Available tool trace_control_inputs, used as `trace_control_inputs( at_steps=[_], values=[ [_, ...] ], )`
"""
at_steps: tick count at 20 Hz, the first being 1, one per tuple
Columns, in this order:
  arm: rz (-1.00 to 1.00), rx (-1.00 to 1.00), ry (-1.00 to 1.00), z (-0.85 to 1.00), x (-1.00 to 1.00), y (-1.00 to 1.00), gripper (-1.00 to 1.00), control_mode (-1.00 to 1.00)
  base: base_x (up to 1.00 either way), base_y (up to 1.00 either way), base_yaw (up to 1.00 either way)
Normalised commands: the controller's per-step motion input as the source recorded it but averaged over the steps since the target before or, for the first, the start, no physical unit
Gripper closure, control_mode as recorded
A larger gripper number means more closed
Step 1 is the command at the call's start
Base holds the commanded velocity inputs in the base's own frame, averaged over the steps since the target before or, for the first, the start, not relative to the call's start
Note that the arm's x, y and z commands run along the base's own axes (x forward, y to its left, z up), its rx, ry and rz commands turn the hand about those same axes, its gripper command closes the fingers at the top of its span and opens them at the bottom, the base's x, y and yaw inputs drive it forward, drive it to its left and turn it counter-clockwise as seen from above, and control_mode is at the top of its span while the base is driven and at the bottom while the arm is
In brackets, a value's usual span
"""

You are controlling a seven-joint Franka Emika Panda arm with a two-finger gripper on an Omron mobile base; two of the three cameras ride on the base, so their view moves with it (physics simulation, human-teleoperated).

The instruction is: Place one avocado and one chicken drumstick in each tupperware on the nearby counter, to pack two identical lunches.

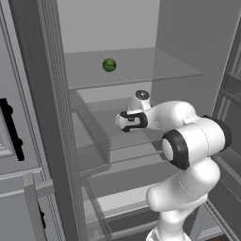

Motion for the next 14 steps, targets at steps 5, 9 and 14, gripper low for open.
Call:
trace_control_inputs(
  at_steps=[5, 9, 14],
  values=[
    [0.0, -0.01, 0.0, -0.38, 0.02, 0.0, -1.0, -1.0, 0.0, 0.0, 0.0],
    [0.0, -0.01, 0.0, -0.29, -0.12, 0.0, -1.0, -1.0, 0.0, 0.0, 0.0],
    [0.0, 0.0, 0.0, -0.03, -0.1, 0.0, -1.0, -1.0, 0.0, 0.0, 0.0]
  ],
)
